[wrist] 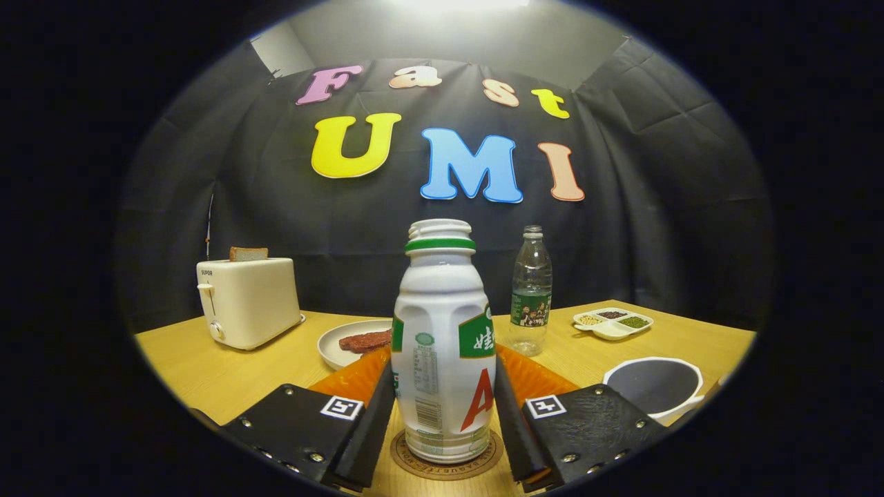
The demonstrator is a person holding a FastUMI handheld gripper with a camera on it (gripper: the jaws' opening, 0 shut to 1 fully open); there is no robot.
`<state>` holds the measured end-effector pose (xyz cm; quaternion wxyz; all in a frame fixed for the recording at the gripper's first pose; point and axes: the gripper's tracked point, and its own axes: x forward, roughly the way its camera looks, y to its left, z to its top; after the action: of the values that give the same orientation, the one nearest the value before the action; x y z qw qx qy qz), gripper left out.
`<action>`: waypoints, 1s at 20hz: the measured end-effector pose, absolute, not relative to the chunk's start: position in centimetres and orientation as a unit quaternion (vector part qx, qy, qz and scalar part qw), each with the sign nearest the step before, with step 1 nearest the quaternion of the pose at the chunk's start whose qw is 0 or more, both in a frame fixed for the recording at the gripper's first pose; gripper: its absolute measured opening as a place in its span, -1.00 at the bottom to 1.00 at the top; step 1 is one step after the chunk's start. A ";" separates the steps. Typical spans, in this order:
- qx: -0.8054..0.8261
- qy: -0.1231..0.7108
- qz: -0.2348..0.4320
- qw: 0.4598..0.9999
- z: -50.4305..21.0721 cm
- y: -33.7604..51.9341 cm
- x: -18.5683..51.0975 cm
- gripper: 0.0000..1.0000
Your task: Take the bottle from table, then pour the juice into the cup, finally place the bottle on the coaster
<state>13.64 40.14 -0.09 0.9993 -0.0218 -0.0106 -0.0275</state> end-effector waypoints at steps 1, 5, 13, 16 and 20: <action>-0.019 -0.008 -0.028 0.999 -0.2 40.1 13.4 0.45; -0.019 -0.012 -0.025 0.999 -0.1 40.1 13.1 0.90; 0.010 -0.038 -0.017 0.999 1.1 40.0 12.6 0.89; 0.002 -0.042 -0.019 0.999 2.5 40.0 11.7 0.89; -0.016 -0.055 -0.022 0.998 5.7 39.7 9.1 0.90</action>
<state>9.12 39.71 5.71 0.9981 -0.0161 -0.0547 -0.0215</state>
